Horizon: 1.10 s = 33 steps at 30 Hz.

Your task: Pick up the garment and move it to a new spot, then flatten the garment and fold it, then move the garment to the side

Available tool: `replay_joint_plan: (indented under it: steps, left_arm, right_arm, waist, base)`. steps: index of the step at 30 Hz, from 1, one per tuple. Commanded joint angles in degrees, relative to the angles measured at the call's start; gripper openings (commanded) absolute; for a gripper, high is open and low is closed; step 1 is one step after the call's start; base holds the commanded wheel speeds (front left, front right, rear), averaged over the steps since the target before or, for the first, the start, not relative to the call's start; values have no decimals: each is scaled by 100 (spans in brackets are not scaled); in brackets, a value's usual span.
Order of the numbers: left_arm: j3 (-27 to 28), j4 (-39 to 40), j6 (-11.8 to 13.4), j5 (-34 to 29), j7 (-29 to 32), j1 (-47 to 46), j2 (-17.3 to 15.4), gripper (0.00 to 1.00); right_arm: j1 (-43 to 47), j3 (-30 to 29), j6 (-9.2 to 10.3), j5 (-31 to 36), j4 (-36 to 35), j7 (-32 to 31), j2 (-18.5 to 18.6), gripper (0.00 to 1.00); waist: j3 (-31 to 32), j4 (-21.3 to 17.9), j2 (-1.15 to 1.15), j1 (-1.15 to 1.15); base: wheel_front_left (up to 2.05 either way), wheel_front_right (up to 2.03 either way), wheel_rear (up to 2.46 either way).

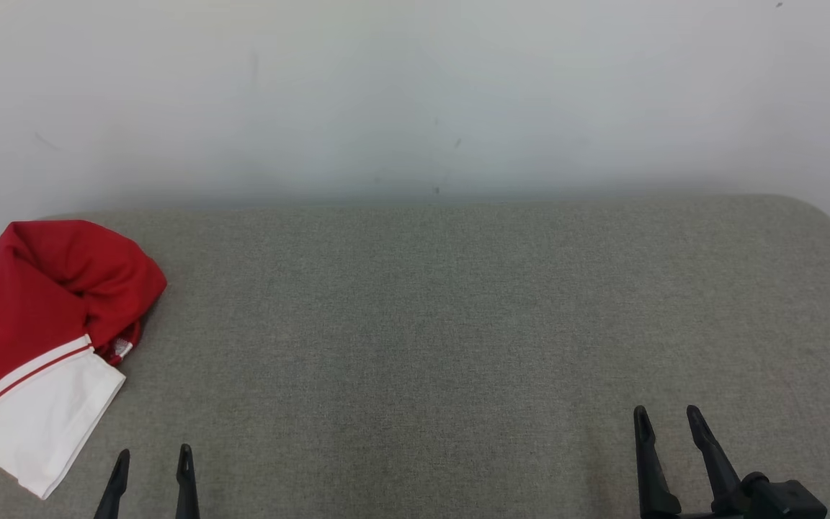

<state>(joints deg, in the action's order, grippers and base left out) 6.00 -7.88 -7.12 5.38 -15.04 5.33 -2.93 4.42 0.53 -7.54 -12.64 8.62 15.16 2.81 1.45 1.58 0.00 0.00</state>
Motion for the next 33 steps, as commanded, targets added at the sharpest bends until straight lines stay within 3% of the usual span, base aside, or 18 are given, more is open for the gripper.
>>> replay_joint_plan:
  steps: [1, 33]
  left_arm:
    - [-1, -18, -26, -75, -8, 37, 8, 100]
    - [10, -117, -30, -401, -8, 20, 2, 100]
  right_arm:
    - [11, 7, 10, 40, 11, 15, 14, 100]
    - [96, 53, 10, 239, 72, 15, 13, 100]
  waist:
    - [9, 5, 0, 0]
    - [108, 179, 0, 0]
  base:
    - [0, 0, 0]
    - [0, 0, 0]
